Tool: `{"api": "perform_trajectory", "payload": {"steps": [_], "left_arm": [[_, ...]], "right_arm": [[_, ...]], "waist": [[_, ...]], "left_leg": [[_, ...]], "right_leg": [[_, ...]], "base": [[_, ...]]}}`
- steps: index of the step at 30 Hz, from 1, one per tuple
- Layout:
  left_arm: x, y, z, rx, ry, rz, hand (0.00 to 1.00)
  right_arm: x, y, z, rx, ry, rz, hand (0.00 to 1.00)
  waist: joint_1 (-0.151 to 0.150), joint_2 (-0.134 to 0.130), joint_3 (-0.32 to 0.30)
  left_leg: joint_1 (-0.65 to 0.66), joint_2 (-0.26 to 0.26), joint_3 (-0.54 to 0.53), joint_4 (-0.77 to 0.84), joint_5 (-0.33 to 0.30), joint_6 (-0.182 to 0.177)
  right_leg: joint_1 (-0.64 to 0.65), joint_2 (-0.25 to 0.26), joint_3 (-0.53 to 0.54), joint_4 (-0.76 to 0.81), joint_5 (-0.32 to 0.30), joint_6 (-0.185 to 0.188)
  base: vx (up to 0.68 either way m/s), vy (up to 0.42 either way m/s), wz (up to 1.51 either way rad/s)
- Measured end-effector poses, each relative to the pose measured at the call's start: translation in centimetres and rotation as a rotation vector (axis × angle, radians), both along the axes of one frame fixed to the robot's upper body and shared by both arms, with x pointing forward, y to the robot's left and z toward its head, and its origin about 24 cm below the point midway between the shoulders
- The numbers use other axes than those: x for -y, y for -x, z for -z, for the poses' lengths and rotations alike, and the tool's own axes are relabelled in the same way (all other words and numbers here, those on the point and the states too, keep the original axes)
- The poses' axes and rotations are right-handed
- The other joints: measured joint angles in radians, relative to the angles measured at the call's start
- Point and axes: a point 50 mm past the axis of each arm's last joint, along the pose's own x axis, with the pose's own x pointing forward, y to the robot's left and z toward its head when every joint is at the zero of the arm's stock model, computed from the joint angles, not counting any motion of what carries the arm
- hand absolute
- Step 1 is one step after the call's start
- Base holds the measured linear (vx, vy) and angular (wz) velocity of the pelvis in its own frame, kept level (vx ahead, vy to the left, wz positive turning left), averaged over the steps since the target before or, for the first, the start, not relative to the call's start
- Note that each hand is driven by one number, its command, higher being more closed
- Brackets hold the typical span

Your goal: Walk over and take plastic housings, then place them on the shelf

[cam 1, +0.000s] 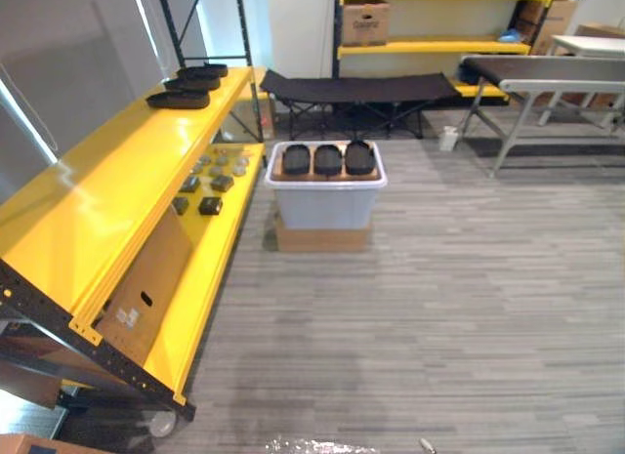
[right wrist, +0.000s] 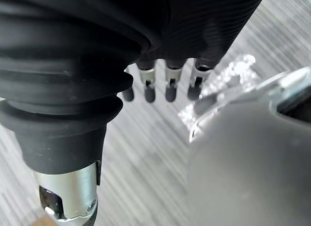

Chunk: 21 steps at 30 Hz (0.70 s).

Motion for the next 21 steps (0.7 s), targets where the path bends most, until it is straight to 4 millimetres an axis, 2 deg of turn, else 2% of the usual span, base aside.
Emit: {"api": "perform_trajectory", "payload": {"steps": [9, 21], "left_arm": [[-0.1, -0.4, -0.1, 0.039, -0.001, -0.03, 0.0], [0.1, -0.4, -0.1, 0.053, 0.008, -0.066, 0.0]], "right_arm": [[-1.0, -1.9, -0.1, 0.049, -0.023, 0.005, 0.0], [-0.7, -2.0, -0.1, 0.052, -0.015, 0.002, 0.0]], "waist": [[0.0, -0.018, 0.009], [-0.009, -0.003, 0.02]], "left_leg": [[0.043, -0.009, 0.004, -0.049, 0.006, -0.011], [0.044, -0.022, 0.002, -0.059, 0.022, -0.001]], "right_leg": [[0.017, -0.002, -0.003, -0.008, 0.012, 0.021], [0.014, -0.013, -0.009, -0.004, -0.01, 0.02]], "base": [[0.07, 0.036, 0.0], [-0.07, -0.015, -0.01]]}}
